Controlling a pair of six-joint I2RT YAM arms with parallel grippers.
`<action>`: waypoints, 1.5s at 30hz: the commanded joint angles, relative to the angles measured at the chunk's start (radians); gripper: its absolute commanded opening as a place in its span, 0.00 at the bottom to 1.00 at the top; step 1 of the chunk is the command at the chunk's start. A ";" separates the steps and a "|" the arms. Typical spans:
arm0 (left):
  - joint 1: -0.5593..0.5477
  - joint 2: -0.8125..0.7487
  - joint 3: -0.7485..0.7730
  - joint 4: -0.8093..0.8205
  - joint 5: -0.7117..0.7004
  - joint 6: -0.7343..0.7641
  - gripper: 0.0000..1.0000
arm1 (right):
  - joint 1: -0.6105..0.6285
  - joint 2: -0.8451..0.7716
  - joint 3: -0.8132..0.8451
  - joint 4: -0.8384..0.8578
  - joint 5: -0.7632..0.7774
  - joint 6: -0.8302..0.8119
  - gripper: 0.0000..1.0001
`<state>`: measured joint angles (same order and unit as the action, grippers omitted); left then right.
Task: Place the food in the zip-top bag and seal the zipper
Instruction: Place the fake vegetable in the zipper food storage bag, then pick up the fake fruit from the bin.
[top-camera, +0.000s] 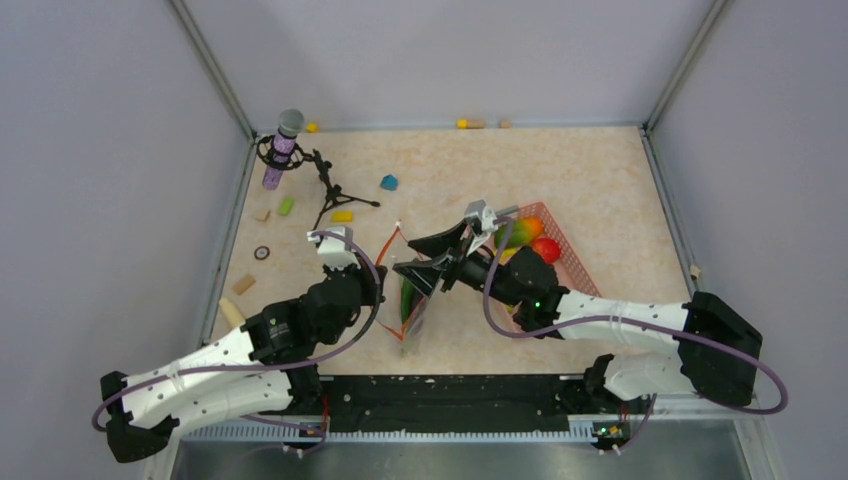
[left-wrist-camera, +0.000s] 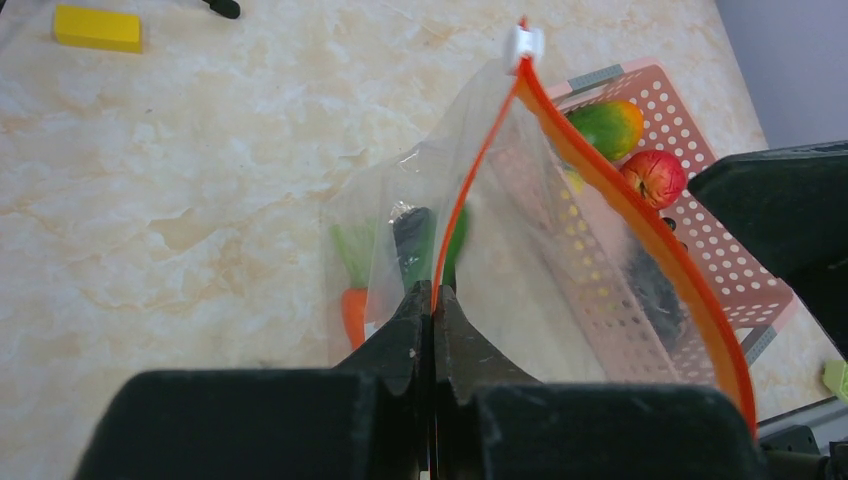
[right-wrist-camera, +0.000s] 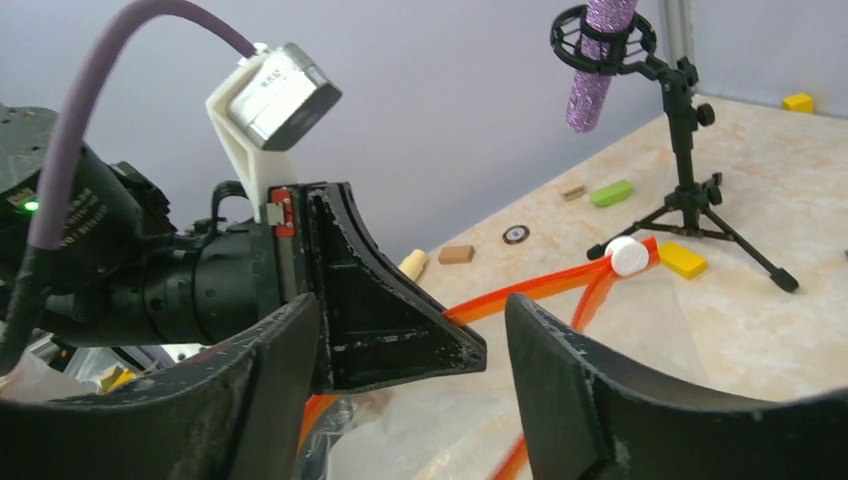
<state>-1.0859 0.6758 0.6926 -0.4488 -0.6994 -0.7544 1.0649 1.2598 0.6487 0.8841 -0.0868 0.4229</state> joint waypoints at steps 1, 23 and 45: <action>0.003 -0.020 -0.002 0.013 -0.005 -0.002 0.00 | 0.015 -0.006 0.034 -0.024 0.047 0.011 0.72; 0.004 -0.009 -0.001 0.019 -0.001 0.001 0.00 | -0.108 -0.147 0.195 -0.848 0.650 0.159 0.99; 0.004 0.043 0.007 0.021 -0.018 0.006 0.00 | -0.307 -0.266 -0.075 -1.066 0.652 0.311 0.98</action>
<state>-1.0859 0.7162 0.6926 -0.4484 -0.7002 -0.7559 0.7746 0.9516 0.5610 -0.1722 0.5644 0.7200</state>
